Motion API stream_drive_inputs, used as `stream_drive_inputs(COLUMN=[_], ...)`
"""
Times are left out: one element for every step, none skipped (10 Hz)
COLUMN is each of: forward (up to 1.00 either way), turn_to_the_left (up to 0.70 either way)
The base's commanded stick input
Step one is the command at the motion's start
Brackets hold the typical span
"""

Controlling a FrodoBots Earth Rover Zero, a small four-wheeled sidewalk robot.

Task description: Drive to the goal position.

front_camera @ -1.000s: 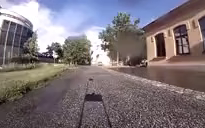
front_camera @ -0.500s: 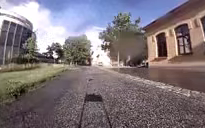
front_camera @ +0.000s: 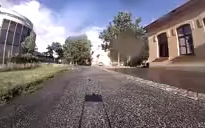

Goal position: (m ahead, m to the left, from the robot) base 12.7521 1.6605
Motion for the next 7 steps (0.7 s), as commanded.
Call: stream_drive_inputs(forward=[0.50,0.50,0.50,0.50,0.50,0.50,0.50], turn_to_the_left=[0.00,0.00,0.00,0.00,0.00,0.00,0.00])
